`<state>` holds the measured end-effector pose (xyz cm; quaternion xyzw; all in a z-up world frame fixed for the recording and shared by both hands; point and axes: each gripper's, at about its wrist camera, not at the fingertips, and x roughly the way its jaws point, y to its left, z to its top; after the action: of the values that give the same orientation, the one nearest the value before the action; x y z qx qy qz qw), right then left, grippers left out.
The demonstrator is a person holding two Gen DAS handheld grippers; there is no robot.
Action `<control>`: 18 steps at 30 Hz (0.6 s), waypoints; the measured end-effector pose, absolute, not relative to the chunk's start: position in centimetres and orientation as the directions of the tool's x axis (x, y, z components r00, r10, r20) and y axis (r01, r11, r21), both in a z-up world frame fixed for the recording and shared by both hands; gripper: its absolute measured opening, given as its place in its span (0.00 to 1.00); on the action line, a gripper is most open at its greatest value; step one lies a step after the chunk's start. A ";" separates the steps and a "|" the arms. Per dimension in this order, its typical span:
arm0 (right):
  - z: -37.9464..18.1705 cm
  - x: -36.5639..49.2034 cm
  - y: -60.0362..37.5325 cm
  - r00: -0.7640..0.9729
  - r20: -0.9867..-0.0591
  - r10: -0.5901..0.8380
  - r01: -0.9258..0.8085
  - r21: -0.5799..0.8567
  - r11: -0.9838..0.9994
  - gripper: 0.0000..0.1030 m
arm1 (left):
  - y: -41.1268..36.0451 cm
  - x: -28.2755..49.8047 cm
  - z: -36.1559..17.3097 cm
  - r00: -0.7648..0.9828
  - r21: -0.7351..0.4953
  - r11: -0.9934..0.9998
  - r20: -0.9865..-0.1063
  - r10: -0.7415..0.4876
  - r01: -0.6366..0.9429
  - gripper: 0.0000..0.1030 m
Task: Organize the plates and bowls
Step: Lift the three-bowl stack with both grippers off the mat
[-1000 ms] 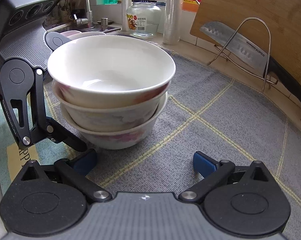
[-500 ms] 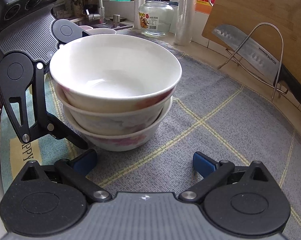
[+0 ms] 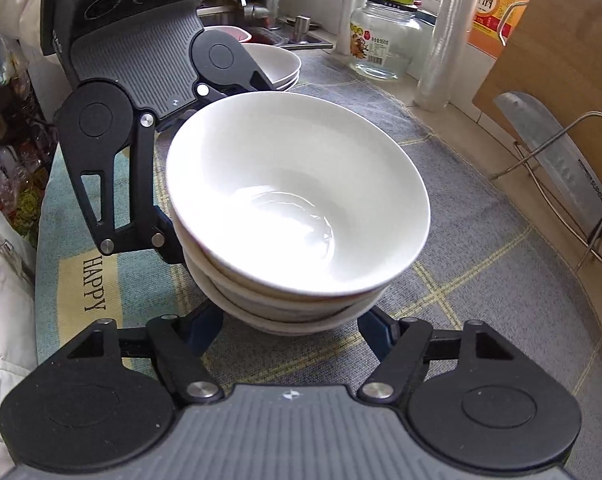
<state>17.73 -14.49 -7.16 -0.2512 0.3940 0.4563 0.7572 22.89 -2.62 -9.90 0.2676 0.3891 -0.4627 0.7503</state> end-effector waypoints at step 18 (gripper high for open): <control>-7.2 18.9 -14.1 0.212 -0.842 0.496 -0.905 0.022 0.424 0.83 | -2.2 24.1 -10.1 0.178 -0.029 0.366 -0.836 -0.520 0.930 0.71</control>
<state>18.87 -14.12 -7.19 -0.2493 0.4104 0.4750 0.7374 24.14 -2.22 -10.14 0.2568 0.3998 -0.5012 0.7232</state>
